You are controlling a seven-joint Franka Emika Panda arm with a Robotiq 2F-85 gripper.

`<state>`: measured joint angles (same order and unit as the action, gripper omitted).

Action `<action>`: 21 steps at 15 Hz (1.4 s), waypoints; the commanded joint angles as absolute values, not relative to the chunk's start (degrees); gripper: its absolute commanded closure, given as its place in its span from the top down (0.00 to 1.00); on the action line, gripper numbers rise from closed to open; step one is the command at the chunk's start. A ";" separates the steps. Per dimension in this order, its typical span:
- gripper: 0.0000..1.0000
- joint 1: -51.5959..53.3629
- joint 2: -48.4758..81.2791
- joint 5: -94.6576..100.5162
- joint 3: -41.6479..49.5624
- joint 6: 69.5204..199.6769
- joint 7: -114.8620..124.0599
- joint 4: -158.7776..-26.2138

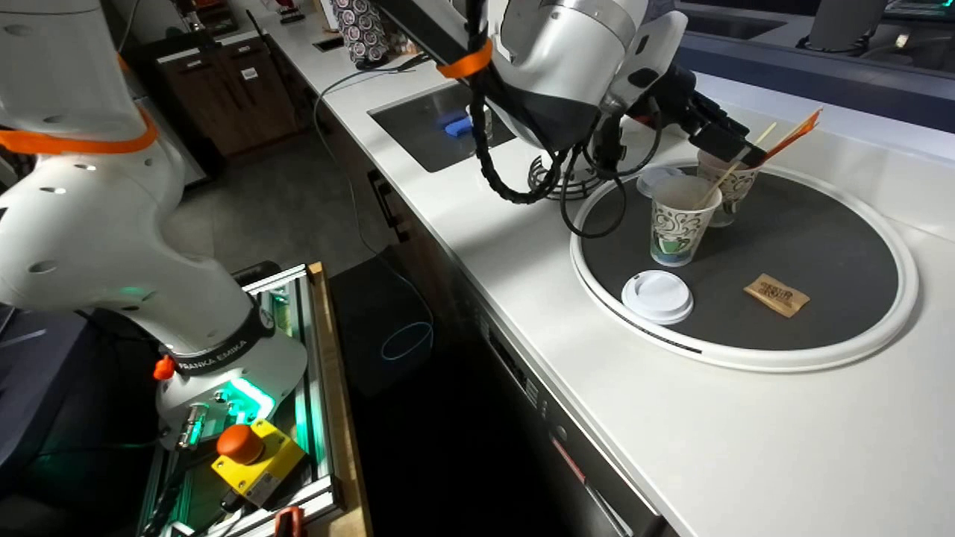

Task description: Place the wooden stirrers in the coffee cup at the back.

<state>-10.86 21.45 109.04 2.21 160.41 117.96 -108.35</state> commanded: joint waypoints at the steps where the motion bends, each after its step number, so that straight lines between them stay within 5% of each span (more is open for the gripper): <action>1: 0.42 -10.93 23.26 107.72 2.11 161.12 116.03 -106.65; 7: 0.00 -10.52 17.78 108.98 1.88 160.32 117.92 -111.68; 21: 0.02 -10.77 2.08 118.65 2.22 157.52 127.14 -115.81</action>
<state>-10.79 5.98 115.10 2.29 159.28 122.64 -113.70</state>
